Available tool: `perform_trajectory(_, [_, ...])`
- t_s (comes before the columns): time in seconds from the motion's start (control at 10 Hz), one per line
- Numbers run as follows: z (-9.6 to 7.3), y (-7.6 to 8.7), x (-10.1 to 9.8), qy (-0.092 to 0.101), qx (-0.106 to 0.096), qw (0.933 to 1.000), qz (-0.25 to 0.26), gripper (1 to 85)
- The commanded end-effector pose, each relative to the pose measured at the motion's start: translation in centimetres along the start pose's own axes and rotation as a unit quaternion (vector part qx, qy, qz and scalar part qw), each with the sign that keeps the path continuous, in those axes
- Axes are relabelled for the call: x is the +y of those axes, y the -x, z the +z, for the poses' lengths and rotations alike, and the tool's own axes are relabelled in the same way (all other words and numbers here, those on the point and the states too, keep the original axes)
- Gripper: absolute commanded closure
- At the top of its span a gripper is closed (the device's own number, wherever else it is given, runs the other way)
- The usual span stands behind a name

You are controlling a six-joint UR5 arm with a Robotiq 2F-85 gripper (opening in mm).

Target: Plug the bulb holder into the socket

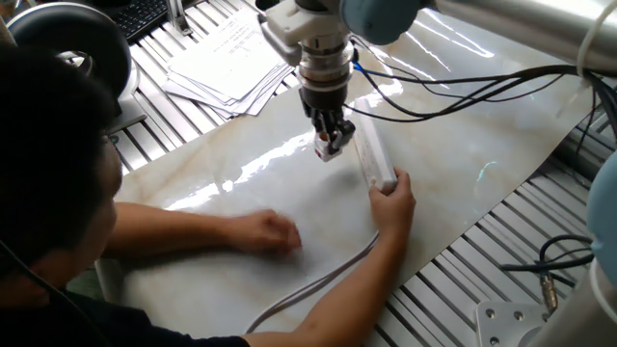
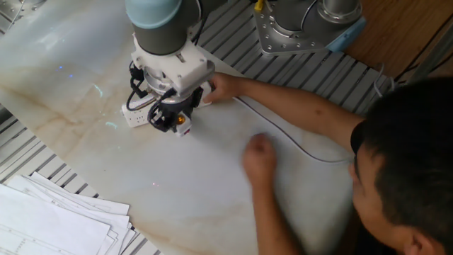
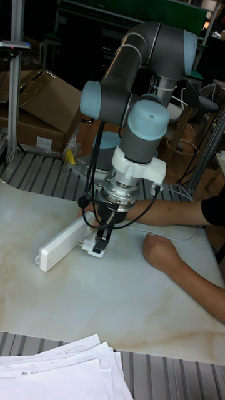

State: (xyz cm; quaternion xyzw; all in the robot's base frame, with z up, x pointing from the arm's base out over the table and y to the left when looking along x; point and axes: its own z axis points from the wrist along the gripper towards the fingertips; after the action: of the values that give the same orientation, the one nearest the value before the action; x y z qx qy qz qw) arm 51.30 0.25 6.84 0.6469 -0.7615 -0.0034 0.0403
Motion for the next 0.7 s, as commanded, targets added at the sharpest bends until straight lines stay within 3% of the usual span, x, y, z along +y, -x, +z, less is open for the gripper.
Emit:
perform_trajectory(0.0, [-0.2, 0.3, 1.9, 0.019, -0.016, 0.9989, 0.040, 84.3])
perform_trajectory(0.6, [0.2, 0.1, 2.9, 0.022, -0.027, 0.9944, 0.100, 84.3])
